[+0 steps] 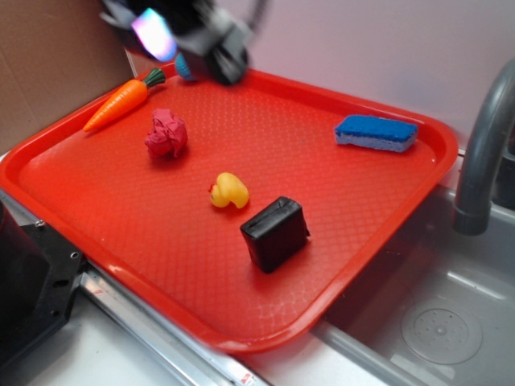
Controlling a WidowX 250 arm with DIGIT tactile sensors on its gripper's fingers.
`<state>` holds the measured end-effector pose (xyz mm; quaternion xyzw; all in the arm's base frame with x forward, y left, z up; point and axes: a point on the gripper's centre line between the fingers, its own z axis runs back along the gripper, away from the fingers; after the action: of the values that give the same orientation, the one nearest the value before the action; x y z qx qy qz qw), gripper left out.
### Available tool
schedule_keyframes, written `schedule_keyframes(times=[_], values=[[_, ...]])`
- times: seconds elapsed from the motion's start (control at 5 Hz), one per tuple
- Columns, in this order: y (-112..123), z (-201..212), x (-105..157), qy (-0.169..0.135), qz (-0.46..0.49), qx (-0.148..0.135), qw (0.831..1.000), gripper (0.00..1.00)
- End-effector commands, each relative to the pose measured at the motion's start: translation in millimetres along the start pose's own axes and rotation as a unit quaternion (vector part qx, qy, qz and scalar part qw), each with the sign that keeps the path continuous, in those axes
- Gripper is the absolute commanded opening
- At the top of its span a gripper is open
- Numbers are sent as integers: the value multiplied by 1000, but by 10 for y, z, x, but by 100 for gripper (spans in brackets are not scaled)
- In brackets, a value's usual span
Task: Grab the black box.
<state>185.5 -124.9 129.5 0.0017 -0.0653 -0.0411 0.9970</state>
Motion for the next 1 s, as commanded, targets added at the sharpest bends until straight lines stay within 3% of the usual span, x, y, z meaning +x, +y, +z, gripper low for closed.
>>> schedule_keyframes(times=[0.0,0.2,0.4,0.6,0.8], values=[[-356,-810,47,19,-30,-47,998,100],[-356,-902,-35,36,-31,-61,997,100],[-399,-1005,-124,66,-41,-56,995,100],[-386,-941,-122,69,-45,-51,995,0],[-208,-478,-5,22,-52,-35,998,0]])
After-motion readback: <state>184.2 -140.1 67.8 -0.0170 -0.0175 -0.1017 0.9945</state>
